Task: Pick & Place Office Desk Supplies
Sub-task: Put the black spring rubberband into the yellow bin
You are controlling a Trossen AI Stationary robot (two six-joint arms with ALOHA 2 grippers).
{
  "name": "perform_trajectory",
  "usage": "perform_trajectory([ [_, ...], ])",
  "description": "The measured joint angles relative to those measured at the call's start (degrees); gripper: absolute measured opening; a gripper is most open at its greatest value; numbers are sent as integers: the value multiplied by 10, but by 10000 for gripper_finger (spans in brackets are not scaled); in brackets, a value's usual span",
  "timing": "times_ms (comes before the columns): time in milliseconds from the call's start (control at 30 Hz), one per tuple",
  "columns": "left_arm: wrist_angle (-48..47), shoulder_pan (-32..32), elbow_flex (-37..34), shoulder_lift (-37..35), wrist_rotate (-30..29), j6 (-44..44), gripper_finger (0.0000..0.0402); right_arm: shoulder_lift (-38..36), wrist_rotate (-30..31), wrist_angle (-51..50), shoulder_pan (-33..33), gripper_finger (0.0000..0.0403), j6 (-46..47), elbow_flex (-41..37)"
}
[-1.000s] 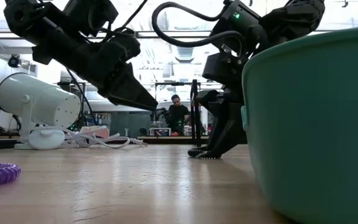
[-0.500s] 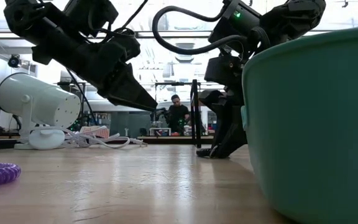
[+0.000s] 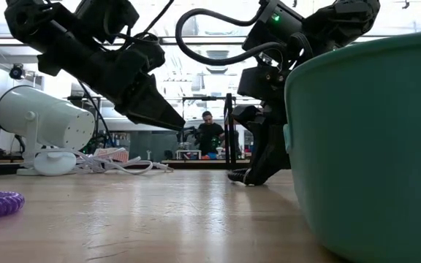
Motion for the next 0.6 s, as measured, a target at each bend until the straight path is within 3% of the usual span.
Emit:
perform_trajectory([
  [200,0,0,0,0,0,0,190,-7,3,-12,1,27,4,7],
  [333,0,0,0,0,0,0,190,-37,44,-57,4,26,48,29],
  [600,-1,0,0,0,0,-1,190,-106,47,-293,29,26,188,124],
])
